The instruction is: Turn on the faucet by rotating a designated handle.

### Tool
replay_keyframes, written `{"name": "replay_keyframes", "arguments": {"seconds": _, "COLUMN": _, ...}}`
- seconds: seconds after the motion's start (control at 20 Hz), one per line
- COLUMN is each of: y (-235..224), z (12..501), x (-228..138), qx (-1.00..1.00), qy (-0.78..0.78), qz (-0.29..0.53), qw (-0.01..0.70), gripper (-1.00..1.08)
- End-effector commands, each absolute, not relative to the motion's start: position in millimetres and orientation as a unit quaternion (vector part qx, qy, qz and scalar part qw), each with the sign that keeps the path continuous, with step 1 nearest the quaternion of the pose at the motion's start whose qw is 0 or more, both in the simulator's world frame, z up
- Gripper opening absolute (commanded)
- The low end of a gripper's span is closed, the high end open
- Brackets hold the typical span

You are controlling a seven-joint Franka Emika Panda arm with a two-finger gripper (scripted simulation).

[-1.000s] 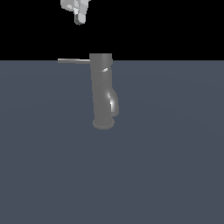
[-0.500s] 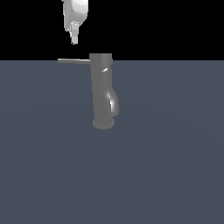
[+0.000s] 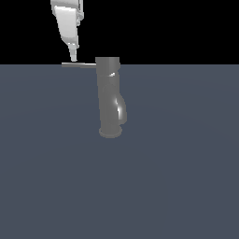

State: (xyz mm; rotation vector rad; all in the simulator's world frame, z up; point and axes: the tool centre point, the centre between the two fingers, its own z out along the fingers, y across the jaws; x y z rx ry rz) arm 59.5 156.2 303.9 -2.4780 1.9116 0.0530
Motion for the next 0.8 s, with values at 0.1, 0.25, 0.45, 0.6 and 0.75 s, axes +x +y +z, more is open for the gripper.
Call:
{"name": "replay_keyframes", "arguments": {"seconds": 0.1, "y": 166.5, "z": 292.7, "x": 68.4, "qx": -0.775, "qy": 0.632, "qz": 0.007, "qw": 0.002, "gripper": -1.00}}
{"name": "replay_keyframes", "arguments": {"seconds": 0.25, "y": 170.9, "z": 288.0, "x": 71.8, "qx": -0.768, "qy": 0.640, "qz": 0.003, "qw": 0.001, "gripper": -1.00}}
{"name": "replay_keyframes", "arguments": {"seconds": 0.45, "y": 173.6, "z": 285.2, "x": 73.8, "qx": -0.764, "qy": 0.645, "qz": 0.000, "qw": 0.000, "gripper": -1.00}}
{"name": "replay_keyframes", "arguments": {"seconds": 0.6, "y": 173.7, "z": 285.0, "x": 73.9, "qx": -0.764, "qy": 0.645, "qz": 0.000, "qw": 0.000, "gripper": -1.00}}
{"name": "replay_keyframes", "arguments": {"seconds": 0.75, "y": 173.2, "z": 285.0, "x": 71.4, "qx": -0.764, "qy": 0.645, "qz": 0.000, "qw": 0.000, "gripper": -1.00}}
